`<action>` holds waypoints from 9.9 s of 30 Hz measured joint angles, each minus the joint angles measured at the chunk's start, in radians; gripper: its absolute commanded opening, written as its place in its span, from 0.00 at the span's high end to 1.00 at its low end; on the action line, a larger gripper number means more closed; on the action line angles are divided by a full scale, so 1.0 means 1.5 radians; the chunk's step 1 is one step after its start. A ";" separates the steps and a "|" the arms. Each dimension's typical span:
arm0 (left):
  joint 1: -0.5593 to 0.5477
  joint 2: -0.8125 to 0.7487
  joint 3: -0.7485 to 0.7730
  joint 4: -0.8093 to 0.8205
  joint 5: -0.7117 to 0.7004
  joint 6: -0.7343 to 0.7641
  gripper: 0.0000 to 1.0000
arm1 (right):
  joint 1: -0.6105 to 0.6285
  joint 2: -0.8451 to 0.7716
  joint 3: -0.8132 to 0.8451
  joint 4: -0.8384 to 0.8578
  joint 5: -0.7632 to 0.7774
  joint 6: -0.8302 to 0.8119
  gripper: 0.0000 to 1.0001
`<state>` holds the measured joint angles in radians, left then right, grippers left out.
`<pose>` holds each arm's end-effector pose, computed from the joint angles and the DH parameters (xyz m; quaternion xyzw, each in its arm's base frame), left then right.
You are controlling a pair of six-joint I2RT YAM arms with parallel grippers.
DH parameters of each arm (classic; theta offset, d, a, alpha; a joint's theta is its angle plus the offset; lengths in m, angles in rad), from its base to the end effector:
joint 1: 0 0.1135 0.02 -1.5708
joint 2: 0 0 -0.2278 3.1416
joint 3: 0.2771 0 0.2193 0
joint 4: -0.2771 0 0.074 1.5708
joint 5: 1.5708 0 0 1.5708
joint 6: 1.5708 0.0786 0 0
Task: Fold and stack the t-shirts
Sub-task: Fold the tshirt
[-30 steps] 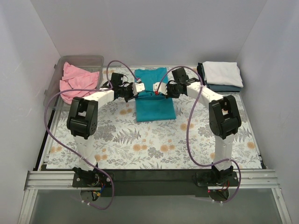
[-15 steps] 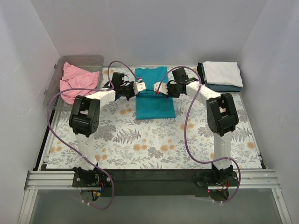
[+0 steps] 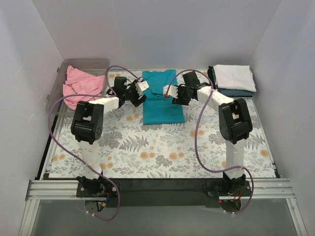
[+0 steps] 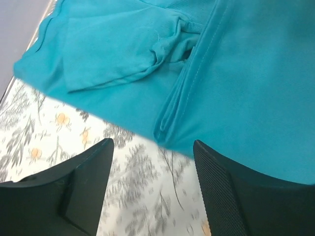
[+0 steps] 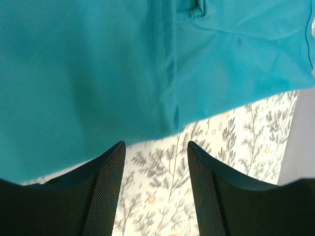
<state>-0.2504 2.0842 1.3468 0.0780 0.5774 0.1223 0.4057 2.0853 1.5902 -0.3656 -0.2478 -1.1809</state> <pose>0.4146 -0.1503 0.1288 0.2826 0.8227 -0.2821 0.4046 0.4005 0.1930 0.1505 -0.6932 0.6221 -0.0231 0.3632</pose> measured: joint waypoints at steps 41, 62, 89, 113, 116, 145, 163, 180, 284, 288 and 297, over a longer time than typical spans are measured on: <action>-0.122 -0.215 -0.361 0.055 -0.020 0.112 0.94 | 0.057 -0.156 -0.286 -0.003 -0.026 0.046 0.99; -0.107 -0.365 -0.257 -0.214 0.035 0.102 1.00 | 0.061 -0.292 -0.205 -0.143 -0.041 0.110 0.99; -0.024 -0.472 -0.179 -0.672 0.226 0.151 1.00 | 0.198 -0.362 -0.167 -0.349 -0.102 0.136 0.99; 0.027 -0.131 -0.116 -0.443 0.163 0.060 1.00 | 0.092 0.014 0.000 -0.260 -0.122 0.096 0.99; 0.008 -0.199 -0.207 -0.476 0.164 0.068 1.00 | 0.110 -0.040 -0.086 -0.239 -0.140 0.119 0.99; -0.171 -0.320 -0.264 -0.417 0.183 0.048 0.56 | 0.085 0.080 0.054 -0.235 -0.491 0.611 0.99; -0.209 -0.248 -0.264 -0.395 0.161 0.039 0.90 | 0.091 0.122 0.000 -0.136 -0.569 0.761 0.99; -0.214 -0.342 -0.261 -0.357 0.141 0.049 1.00 | 0.129 0.149 -0.039 -0.118 -0.562 0.769 0.99; -0.268 -0.349 -0.384 -0.026 0.024 0.149 1.00 | 0.123 0.199 0.035 -0.380 -0.546 0.520 0.99; -0.269 -0.372 -0.407 -0.021 0.027 0.161 1.00 | 0.126 0.198 0.056 -0.388 -0.519 0.523 0.99; -0.281 -0.404 -0.436 -0.014 0.036 0.185 1.00 | 0.128 0.192 0.121 -0.390 -0.439 0.523 0.99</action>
<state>-0.6716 1.4788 0.6922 0.0574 0.6319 0.3996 0.5972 2.3730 1.7714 -0.9508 -0.9070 -0.3962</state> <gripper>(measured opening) 0.015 0.019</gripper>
